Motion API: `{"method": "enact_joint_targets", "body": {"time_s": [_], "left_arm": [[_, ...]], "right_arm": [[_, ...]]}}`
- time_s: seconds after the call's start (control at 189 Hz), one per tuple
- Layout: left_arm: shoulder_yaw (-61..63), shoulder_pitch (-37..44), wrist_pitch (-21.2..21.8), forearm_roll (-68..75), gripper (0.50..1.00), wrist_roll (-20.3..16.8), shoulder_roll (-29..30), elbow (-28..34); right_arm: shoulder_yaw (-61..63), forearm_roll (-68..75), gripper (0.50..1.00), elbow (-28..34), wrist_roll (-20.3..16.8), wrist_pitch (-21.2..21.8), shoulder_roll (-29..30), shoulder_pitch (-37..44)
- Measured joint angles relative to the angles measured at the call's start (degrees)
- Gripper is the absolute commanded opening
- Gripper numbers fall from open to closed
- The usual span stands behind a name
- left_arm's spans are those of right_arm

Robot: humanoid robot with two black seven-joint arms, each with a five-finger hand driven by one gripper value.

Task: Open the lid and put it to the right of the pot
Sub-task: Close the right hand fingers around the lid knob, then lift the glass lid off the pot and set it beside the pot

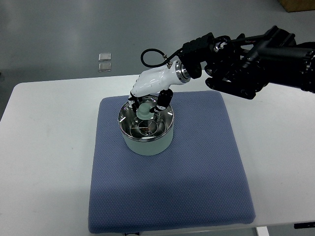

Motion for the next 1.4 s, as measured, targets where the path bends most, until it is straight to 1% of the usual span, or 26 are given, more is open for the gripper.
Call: {"method": "enact_joint_targets", "body": {"time_s": [0.048, 0.064, 0.101, 0.143, 0.164, 0.217, 0.222, 0.254, 1.022, 1.197, 1.398], "left_arm": [[0.0, 0.0, 0.0, 0.0, 1.000, 0.0, 0.0, 0.0], [0.0, 0.0, 0.0, 0.0, 1.000, 0.0, 0.0, 0.0], [0.0, 0.0, 0.0, 0.0, 1.000, 0.0, 0.0, 0.0], [0.0, 0.0, 0.0, 0.0, 1.000, 0.0, 0.0, 0.0], [0.0, 0.0, 0.0, 0.0, 1.000, 0.0, 0.0, 0.0], [0.0, 0.0, 0.0, 0.0, 1.000, 0.0, 0.0, 0.0], [0.0, 0.0, 0.0, 0.0, 1.000, 0.0, 0.0, 0.0], [0.0, 0.0, 0.0, 0.0, 1.000, 0.0, 0.0, 0.0], [0.0, 0.0, 0.0, 0.0, 1.000, 0.0, 0.0, 0.0], [0.0, 0.0, 0.0, 0.0, 1.000, 0.0, 0.0, 0.0], [-0.1, 0.0, 0.0, 0.0, 1.000, 0.0, 0.0, 0.0]], "right_arm": [[0.0, 0.0, 0.594, 0.0, 0.0, 0.0, 0.0, 0.0], [0.0, 0.0, 0.580, 0.0, 0.0, 0.0, 0.0, 0.0], [0.0, 0.0, 0.572, 0.0, 0.0, 0.0, 0.0, 0.0], [0.0, 0.0, 0.533, 0.0, 0.0, 0.0, 0.0, 0.0], [0.0, 0.0, 0.525, 0.0, 0.0, 0.0, 0.0, 0.0], [0.0, 0.0, 0.525, 0.0, 0.0, 0.0, 0.0, -0.1], [0.0, 0.0, 0.509, 0.0, 0.0, 0.0, 0.0, -0.1], [0.0, 0.0, 0.505, 0.0, 0.0, 0.0, 0.0, -0.1], [0.7, 1.0, 0.500, 0.8, 0.0, 0.6, -1.2, 0.6], [0.8, 3.0, 0.500, 1.3, 0.0, 1.7, -1.7, 0.9], [0.9, 3.4, 0.500, 2.4, 0.0, 2.9, -3.6, 3.2]]}}
